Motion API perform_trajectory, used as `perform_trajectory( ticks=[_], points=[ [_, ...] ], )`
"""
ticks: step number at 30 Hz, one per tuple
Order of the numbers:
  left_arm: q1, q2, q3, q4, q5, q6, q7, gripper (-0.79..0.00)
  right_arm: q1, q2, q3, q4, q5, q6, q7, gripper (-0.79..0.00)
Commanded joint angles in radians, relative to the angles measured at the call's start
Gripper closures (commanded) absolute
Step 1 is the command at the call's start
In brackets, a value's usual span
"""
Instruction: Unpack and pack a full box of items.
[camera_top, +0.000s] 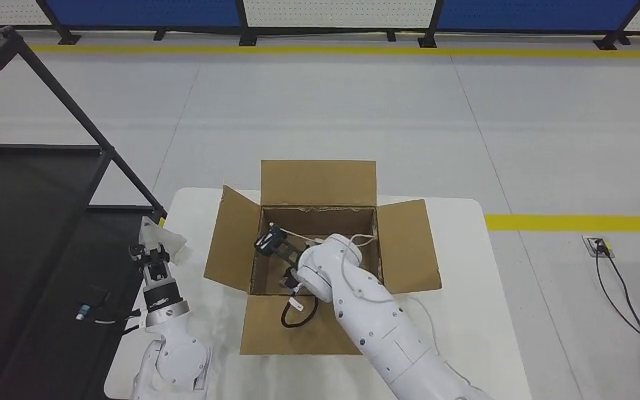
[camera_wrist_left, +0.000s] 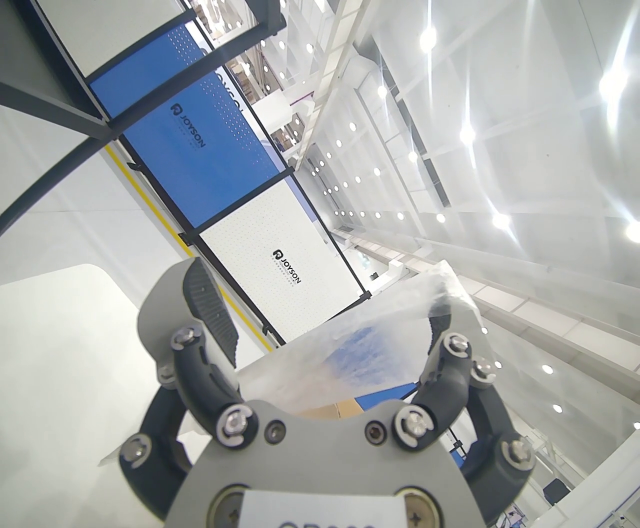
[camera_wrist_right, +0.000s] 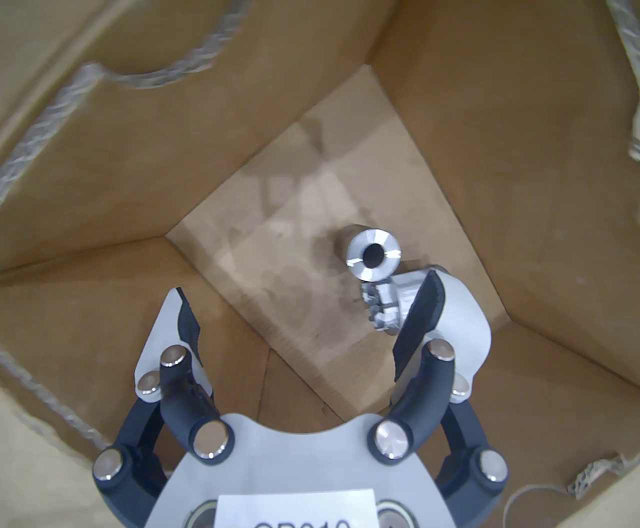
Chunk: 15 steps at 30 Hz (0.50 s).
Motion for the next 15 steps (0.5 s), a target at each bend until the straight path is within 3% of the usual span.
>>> perform_trajectory(
  ticks=[1,9,15],
  points=[
    [0.001,0.000,0.000,0.000,-0.001,-0.001,0.002,-0.785,0.018,-0.002,0.001,0.035,0.000,0.004,-0.017,-0.785],
    [0.016,-0.001,-0.004,-0.007,-0.005,-0.004,0.009,-0.785,0.140,-0.030,-0.031,0.292,0.030,-0.081,-0.148,-0.785],
    [0.027,-0.002,0.001,-0.014,0.000,0.001,0.017,-0.785,0.212,-0.057,-0.042,0.467,0.065,-0.081,-0.273,-0.785]
  ],
)
